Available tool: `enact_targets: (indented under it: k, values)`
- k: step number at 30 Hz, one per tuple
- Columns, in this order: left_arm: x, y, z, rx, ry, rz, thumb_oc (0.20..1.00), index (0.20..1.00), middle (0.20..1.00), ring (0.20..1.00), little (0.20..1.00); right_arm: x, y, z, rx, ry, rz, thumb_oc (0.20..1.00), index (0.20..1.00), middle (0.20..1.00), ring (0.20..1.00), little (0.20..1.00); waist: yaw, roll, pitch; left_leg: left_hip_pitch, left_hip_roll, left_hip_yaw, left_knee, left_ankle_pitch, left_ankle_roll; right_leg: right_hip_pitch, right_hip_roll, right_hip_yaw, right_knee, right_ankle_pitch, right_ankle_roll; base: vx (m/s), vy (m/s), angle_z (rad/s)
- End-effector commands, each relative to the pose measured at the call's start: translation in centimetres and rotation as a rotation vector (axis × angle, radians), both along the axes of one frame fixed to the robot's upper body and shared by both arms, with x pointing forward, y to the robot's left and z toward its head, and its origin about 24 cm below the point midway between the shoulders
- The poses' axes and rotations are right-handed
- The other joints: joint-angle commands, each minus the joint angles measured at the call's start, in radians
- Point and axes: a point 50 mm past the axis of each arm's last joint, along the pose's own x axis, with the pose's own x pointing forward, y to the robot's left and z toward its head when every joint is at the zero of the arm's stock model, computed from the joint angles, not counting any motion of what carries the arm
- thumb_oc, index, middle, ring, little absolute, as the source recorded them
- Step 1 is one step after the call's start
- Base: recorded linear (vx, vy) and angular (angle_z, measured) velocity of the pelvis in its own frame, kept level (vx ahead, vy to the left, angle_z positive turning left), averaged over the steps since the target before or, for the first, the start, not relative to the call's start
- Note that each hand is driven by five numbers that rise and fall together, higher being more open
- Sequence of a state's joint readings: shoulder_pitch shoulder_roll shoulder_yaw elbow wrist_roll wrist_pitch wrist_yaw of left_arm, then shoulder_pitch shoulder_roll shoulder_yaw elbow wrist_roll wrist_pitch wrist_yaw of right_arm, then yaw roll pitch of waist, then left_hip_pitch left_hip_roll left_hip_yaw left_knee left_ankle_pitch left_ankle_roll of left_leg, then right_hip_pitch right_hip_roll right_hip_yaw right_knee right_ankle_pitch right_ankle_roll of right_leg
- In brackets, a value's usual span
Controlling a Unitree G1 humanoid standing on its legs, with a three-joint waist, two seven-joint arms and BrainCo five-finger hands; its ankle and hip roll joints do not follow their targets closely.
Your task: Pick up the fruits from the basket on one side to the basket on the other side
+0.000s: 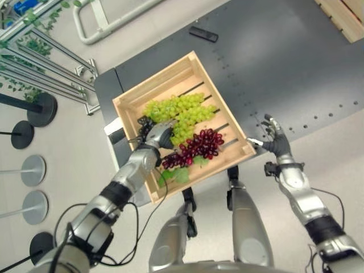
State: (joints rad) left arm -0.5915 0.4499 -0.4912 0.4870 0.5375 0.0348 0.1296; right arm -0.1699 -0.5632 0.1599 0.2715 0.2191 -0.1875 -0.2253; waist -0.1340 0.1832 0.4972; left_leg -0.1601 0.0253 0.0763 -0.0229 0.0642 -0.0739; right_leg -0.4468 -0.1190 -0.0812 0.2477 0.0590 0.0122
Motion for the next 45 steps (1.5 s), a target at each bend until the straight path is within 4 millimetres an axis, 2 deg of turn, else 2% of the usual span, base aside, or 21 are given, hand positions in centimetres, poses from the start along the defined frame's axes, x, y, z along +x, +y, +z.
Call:
enact_targets:
  k: [1,4,10,11,13,15,16,19,21,24,26,27,28,31,33,35,36,37,38,40,45]
  values:
    - [0.4,2.6,2.6,-0.008,-0.134,0.056,1.0,1.0,1.0,1.0,1.0,-1.9,0.6,-1.2,0.093,0.021,0.027,1.0,1.0,1.0,1.0,1.0,-0.01,-0.114,-0.117,0.012,-0.06,-0.016,0.108,-0.137,0.051,0.142,0.011,0.007,-0.109,-0.013,0.099,0.0,0.198,0.03]
    - [0.3,2.8,2.7,0.015,-0.147,0.048,1.0,1.0,1.0,1.0,1.0,-2.7,0.0,-2.7,0.129,0.08,0.006,1.0,1.0,1.0,1.0,1.0,-0.005,-0.122,-0.132,0.024,-0.072,0.005,0.119,-0.155,0.068,0.172,-0.008,0.013,-0.137,0.009,0.114,-0.02,0.248,-0.07]
    - [-0.1,4.5,2.7,0.065,-0.151,0.079,1.0,1.0,1.0,1.0,1.0,-2.9,0.5,-3.4,0.164,0.105,0.01,1.0,1.0,1.0,1.0,1.0,0.002,-0.148,-0.163,0.039,-0.091,0.052,0.118,-0.173,0.094,0.165,-0.016,0.07,-0.17,0.066,0.141,-0.05,0.185,-0.31]
    - [-0.3,5.2,2.8,0.072,-0.156,0.095,1.0,1.0,1.0,1.0,1.0,-2.9,0.8,-3.6,0.176,0.111,0.02,1.0,1.0,1.0,1.0,1.0,0.005,-0.159,-0.178,0.045,-0.093,0.074,0.109,-0.17,0.097,0.161,-0.018,0.079,-0.182,0.091,0.16,-0.03,0.093,-0.32]
    - [-0.6,5.9,3.2,0.092,-0.169,0.103,1.0,1.0,1.0,1.0,1.0,-2.8,1.3,-3.8,0.182,0.121,0.04,1.0,1.0,1.0,1.0,1.0,0.014,-0.17,-0.186,0.042,-0.079,0.098,0.096,-0.156,0.099,0.152,-0.012,0.072,-0.169,0.087,0.167,-0.1,0.086,-0.41]
    - [-0.8,6.5,3.9,0.114,-0.193,0.106,1.0,1.0,1.0,1.0,1.0,-2.9,1.7,-3.9,0.183,0.128,0.055,1.0,1.0,1.0,1.0,1.0,0.031,-0.166,-0.187,0.033,-0.05,0.121,0.085,-0.139,0.099,0.151,-0.012,0.016,-0.09,0.036,0.169,-0.14,0.034,-0.69]
    - [-0.8,6.5,4.0,0.115,-0.193,0.107,1.0,1.0,1.0,1.0,1.0,-2.8,1.7,-3.9,0.183,0.128,0.056,1.0,1.0,1.0,1.0,1.0,0.029,-0.169,-0.189,0.029,-0.051,0.121,0.083,-0.132,0.099,0.145,-0.014,0.016,-0.089,0.04,0.168,-0.14,0.031,-0.8]
    - [-0.8,5.3,4.9,0.11,-0.232,0.052,1.0,1.0,1.0,1.0,1.0,-3.5,1.4,-4.5,0.178,0.15,0.046,1.0,1.0,1.0,1.0,1.0,0.037,-0.15,-0.203,0.007,-0.028,0.107,0.077,-0.102,0.097,0.191,0.021,0.058,0.017,-0.079,0.137,-0.11,-0.018,-0.29]
    - [-0.7,4.6,4.7,0.1,-0.221,0.028,1.0,1.0,1.0,1.0,1.0,-3.6,1.3,-4.6,0.181,0.152,0.036,1.0,1.0,1.0,1.0,1.0,0.046,-0.157,-0.215,-0.012,-0.027,0.104,0.081,-0.097,0.086,0.236,0.019,0.078,-0.037,-0.097,0.129,-0.08,-0.148,-0.05]
    - [-0.4,3.8,4.9,0.093,-0.228,0.011,1.0,1.0,1.0,1.0,1.0,-3.5,1.1,-4.3,0.189,0.131,0.022,1.0,1.0,1.0,1.0,1.0,0.05,-0.162,-0.211,-0.035,-0.024,0.096,0.078,-0.077,0.076,0.243,0.028,0.099,-0.094,-0.084,0.12,-0.1,-0.18,0.06]
    - [-0.1,3.2,5.0,0.082,-0.238,-0.002,1.0,1.0,1.0,1.0,1.0,-2.8,1.2,-3.6,0.177,0.099,0.029,1.0,1.0,1.0,1.0,1.0,0.052,-0.156,-0.185,-0.098,0.014,0.117,0.079,-0.02,0.053,0.207,0.044,0.098,-0.121,-0.071,0.107,-0.18,-0.227,-0.01]
    - [-0.1,3.2,5.0,0.082,-0.238,-0.002,1.0,1.0,1.0,1.0,1.0,-2.8,1.2,-3.6,0.177,0.099,0.028,1.0,1.0,1.0,1.0,1.0,0.053,-0.156,-0.187,-0.1,0.014,0.117,0.079,-0.02,0.053,0.204,0.045,0.099,-0.12,-0.071,0.106,-0.08,-0.271,-0.13]
    - [0.0,2.6,4.7,0.06,-0.221,-0.014,1.0,1.0,1.0,1.0,1.0,-3.0,1.0,-3.5,0.178,0.094,0.019,1.0,1.0,1.0,1.0,1.0,0.048,-0.15,-0.178,-0.109,0.035,0.108,0.069,0.007,0.04,0.186,0.072,0.092,-0.114,-0.084,0.087,-0.01,-0.311,-0.24]
    - [0.2,0.8,3.7,0.019,-0.18,-0.046,1.0,1.0,1.0,1.0,1.0,-3.4,-0.2,-3.4,0.153,0.09,-0.026,1.0,1.0,1.0,1.0,1.0,0.031,-0.132,-0.149,-0.141,0.039,0.072,0.08,0.034,0.021,0.179,0.086,0.065,-0.122,-0.092,0.065,-0.06,-0.297,0.0]
    - [0.5,-0.7,3.5,-0.019,-0.163,-0.074,1.0,1.0,1.0,1.0,1.0,-3.4,-1.1,-3.1,0.124,0.077,-0.066,1.0,1.0,1.0,1.0,1.0,0.015,-0.13,-0.124,-0.161,0.023,0.068,0.124,0.025,0.014,0.16,0.077,0.051,-0.117,-0.082,0.058,-0.12,-0.171,0.32]
    - [0.8,-2.4,3.5,-0.039,-0.144,-0.108,1.0,1.0,1.0,1.0,1.0,-3.2,-1.9,-2.5,0.098,0.056,-0.098,1.0,1.0,1.0,1.0,1.0,-0.017,-0.133,-0.114,-0.163,-0.007,0.074,0.218,-0.045,0.022,0.134,0.054,0.033,-0.105,-0.083,0.056,-0.13,-0.108,0.49]
    - [1.0,-2.8,3.4,-0.049,-0.14,-0.11,1.0,1.0,1.0,1.0,1.0,-3.2,-2.0,-2.4,0.1,0.048,-0.112,1.0,1.0,1.0,1.0,1.0,-0.025,-0.124,-0.119,-0.137,-0.026,0.059,0.187,-0.07,0.03,0.111,0.062,0.032,-0.099,-0.082,0.057,-0.06,-0.045,0.7]
    - [1.0,-2.8,3.4,-0.049,-0.14,-0.11,1.0,1.0,1.0,1.0,1.0,-3.2,-2.0,-2.4,0.1,0.048,-0.112,1.0,1.0,1.0,1.0,1.0,-0.025,-0.124,-0.119,-0.138,-0.027,0.059,0.186,-0.069,0.03,0.11,0.061,0.032,-0.099,-0.082,0.057,-0.06,-0.058,0.48]
    - [1.1,-3.7,3.2,-0.061,-0.132,-0.115,1.0,1.0,1.0,1.0,1.0,-3.2,-2.0,-2.4,0.108,0.034,-0.131,1.0,1.0,1.0,1.0,1.0,-0.038,-0.106,-0.119,-0.125,-0.007,0.076,0.104,-0.037,0.03,0.1,0.078,0.037,-0.096,-0.081,0.061,-0.06,-0.061,-0.03]
    - [1.5,-4.8,3.3,-0.056,-0.138,-0.126,1.0,1.0,1.0,1.0,1.0,-2.9,-2.1,-1.9,0.109,0.007,-0.146,1.0,1.0,1.0,1.0,1.0,-0.051,-0.102,-0.099,-0.151,0.0,0.078,0.107,-0.02,0.028,0.064,0.08,0.029,-0.081,-0.077,0.06,-0.12,-0.064,0.03]
    - [1.7,-6.0,2.9,-0.041,-0.118,-0.143,1.0,1.0,1.0,1.0,1.0,-3.3,-2.2,-2.0,0.126,-0.012,-0.176,1.0,1.0,1.0,1.0,1.0,-0.053,-0.106,-0.058,-0.172,0.006,0.093,0.133,-0.032,0.035,0.036,0.087,0.037,-0.048,-0.09,0.053,-0.05,-0.016,-0.06]
